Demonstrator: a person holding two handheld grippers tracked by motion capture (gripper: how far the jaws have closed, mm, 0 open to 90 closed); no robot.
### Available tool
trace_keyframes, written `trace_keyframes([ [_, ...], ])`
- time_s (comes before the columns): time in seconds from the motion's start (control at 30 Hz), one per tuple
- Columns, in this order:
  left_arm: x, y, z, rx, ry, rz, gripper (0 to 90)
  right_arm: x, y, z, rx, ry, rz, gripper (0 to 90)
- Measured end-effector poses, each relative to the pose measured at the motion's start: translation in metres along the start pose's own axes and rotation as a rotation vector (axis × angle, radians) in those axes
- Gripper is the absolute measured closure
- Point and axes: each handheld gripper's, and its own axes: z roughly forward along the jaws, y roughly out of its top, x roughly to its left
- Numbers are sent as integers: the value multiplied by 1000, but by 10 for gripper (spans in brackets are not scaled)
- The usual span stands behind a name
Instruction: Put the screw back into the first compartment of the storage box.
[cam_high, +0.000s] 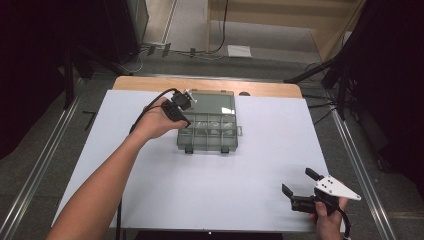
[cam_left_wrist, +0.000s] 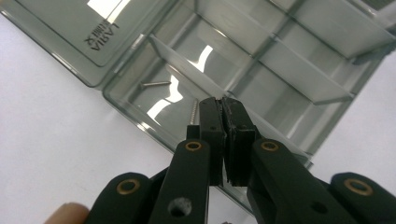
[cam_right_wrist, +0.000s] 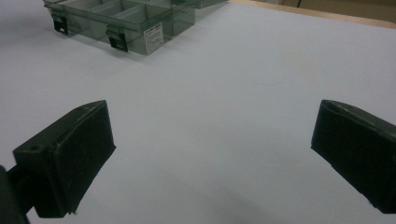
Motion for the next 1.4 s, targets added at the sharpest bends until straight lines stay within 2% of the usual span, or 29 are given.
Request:
trace_keyframes([
  [0.17,8,6,5,1,3,-19,879,1,0,0,5,-1,4,0],
  [0.3,14,10,8,-11,-13,-45,879,1,0,0,4,0,1,0],
  [0.5,21,13,15,5,-12,-67,880,1,0,0,6,1,1,0],
  [0.67,22,14,20,13,-11,-69,879,0,0,0,4,0,-5,0],
  [0.9,20,15,18,9,-4,-72,865,1,0,0,7,1,-5,0],
  [1.03,20,14,18,-5,-6,-102,644,1,0,0,4,0,-8,0],
  [1.07,21,13,17,-19,-21,-117,603,1,0,0,4,0,-9,0],
  [1.17,22,11,13,-50,-36,-141,576,1,0,0,5,1,-6,0],
  [1.23,22,10,12,-59,-34,-152,483,1,0,0,8,-1,-5,0],
  [1.3,22,9,10,-85,-44,-162,480,2,1,1,8,2,-15,0],
  [1.37,23,7,10,-108,-50,-178,396,3,1,1,4,-1,-17,0],
  [1.4,24,6,9,-117,-59,-165,394,3,2,1,7,1,-14,0],
])
